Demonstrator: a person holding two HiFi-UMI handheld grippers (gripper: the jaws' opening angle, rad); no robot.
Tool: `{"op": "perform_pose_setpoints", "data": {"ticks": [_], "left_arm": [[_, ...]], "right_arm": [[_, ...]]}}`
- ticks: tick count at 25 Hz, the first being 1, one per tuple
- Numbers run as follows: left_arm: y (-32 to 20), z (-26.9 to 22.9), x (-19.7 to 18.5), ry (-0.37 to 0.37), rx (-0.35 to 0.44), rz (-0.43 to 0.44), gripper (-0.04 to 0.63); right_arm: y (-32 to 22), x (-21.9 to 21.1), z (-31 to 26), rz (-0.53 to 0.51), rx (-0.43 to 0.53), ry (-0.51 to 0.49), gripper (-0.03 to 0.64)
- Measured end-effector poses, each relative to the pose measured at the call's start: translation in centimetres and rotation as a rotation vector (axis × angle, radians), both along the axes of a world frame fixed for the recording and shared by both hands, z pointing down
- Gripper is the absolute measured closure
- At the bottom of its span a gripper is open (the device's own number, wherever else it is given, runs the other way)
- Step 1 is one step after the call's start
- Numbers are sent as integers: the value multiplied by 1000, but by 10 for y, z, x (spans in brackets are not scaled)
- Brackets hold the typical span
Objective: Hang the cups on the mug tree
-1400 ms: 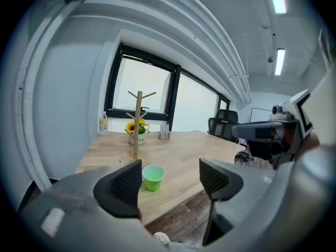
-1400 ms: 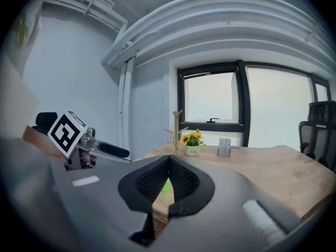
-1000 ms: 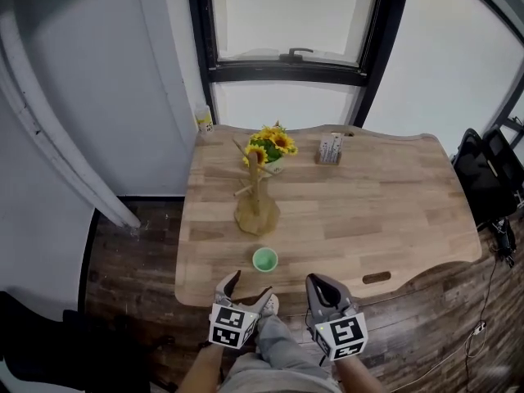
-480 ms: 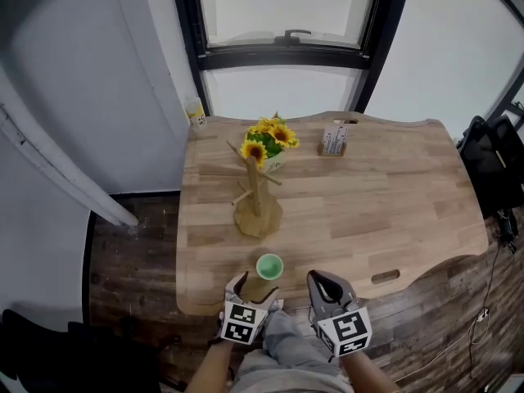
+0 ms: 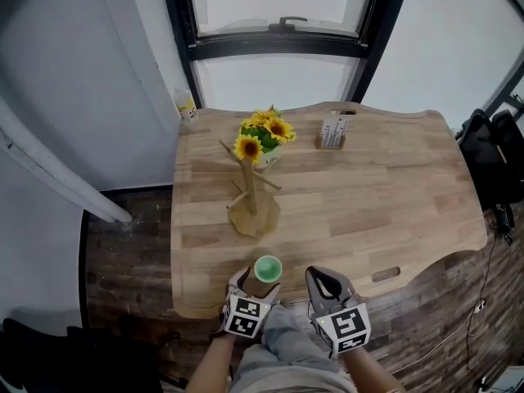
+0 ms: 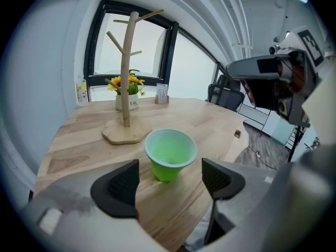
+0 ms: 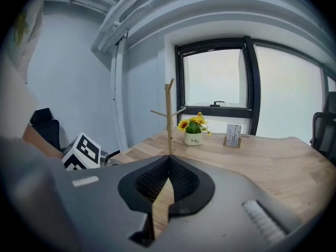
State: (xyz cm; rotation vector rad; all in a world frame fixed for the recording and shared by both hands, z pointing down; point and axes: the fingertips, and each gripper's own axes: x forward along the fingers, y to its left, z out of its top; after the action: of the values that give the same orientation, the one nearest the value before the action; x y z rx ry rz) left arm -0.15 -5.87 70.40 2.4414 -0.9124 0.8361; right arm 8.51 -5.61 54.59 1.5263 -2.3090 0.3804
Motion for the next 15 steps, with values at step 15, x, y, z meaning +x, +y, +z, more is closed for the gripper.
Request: {"op": "perform_pose_setpoints", "data": {"ticks": [15], "left_arm": [[-11,24,15,-30,-21,22,221]], "right_arm": [[-16,-1,12,-38,-27,2,617]]}}
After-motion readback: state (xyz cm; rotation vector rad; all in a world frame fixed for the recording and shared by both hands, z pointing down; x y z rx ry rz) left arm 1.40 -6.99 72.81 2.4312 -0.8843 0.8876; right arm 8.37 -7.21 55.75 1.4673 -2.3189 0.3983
